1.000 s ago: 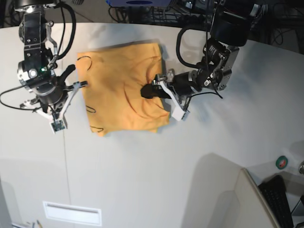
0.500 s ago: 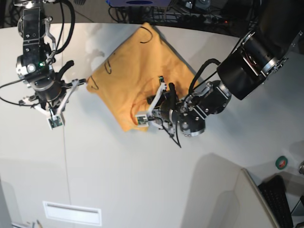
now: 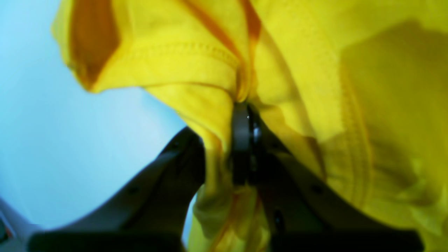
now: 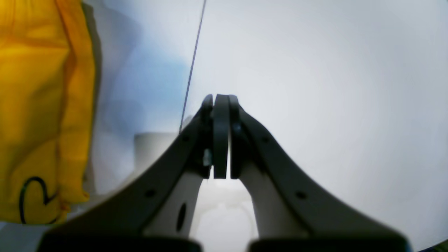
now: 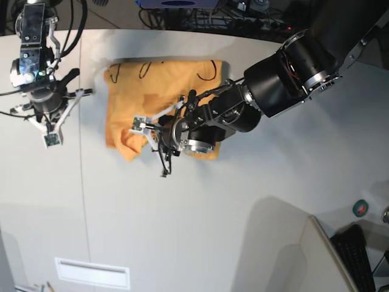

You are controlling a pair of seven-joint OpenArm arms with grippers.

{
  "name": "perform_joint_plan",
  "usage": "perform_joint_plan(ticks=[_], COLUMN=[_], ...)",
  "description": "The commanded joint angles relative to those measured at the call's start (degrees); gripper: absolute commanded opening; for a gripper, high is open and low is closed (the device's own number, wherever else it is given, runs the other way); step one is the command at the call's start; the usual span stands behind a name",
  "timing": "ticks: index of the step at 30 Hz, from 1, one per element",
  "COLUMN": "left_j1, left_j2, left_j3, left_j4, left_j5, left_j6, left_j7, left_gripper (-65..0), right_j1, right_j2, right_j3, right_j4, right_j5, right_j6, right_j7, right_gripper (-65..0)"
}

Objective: Layout the t-shirt on the table in an organized manner, then fold the t-shirt properly
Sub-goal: 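Smooth and square the folded shirt with the left gripper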

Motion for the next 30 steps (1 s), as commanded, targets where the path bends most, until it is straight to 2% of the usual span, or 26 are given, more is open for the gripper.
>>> perform_joint_plan(ticks=[1,25,30], left_j1=[-0.8,-0.8,-0.9], left_j2=[1.1,1.7,1.5], left_j3=[0.2,-0.5,-0.8], left_j4=[0.5,3.8,5.5], left_j5=[-0.3,-0.7,-0.8], left_j6=[-0.6,-0.4,-0.4], left_j7=[-1.0,-1.1,-1.0], left_gripper=[-65.0,-64.8,-31.8], right_j1=[0.4,-0.1,-0.1], right_j2=[0.4,0.4,0.4], right_j3=[0.2,0.2,0.0], right_j4=[0.8,0.7,0.7], right_j5=[0.0,0.0,0.0], right_j6=[-0.1,-0.1,-0.1], right_j7=[1.1,1.1,1.1], right_gripper=[-65.0,-65.0,-65.0])
